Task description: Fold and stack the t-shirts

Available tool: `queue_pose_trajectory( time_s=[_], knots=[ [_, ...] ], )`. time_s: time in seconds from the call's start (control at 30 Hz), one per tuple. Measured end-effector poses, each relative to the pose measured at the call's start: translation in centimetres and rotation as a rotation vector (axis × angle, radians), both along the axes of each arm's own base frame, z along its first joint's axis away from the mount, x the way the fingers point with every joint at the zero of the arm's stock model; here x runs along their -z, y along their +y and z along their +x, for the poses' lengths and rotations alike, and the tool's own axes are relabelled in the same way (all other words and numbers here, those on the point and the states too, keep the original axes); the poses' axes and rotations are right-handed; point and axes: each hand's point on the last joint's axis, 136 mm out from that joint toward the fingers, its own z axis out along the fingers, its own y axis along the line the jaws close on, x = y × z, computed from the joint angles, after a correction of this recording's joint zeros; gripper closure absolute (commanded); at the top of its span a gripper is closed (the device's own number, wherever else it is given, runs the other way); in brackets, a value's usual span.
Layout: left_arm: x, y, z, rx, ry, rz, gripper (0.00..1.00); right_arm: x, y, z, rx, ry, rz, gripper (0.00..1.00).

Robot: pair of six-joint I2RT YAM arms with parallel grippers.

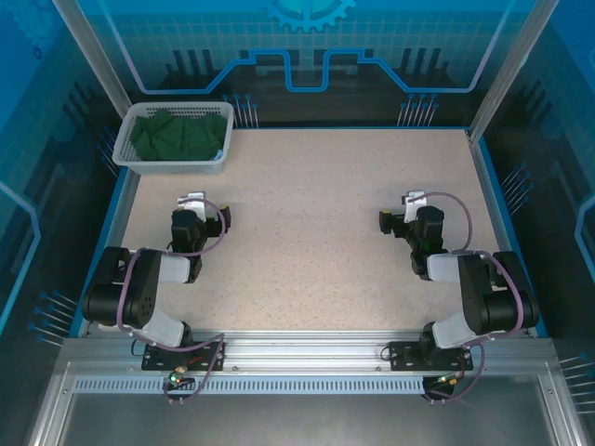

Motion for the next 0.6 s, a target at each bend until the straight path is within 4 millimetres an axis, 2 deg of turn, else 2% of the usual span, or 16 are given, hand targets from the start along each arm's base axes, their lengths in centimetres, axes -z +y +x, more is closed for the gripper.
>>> queue_pose_trajectory(
  time_s=[0.6],
  knots=[
    [-0.1,-0.85,0.14,0.046,-0.002,-0.018,0.01,0.0,0.0,0.0,0.0,0.0,0.0,0.0]
  ],
)
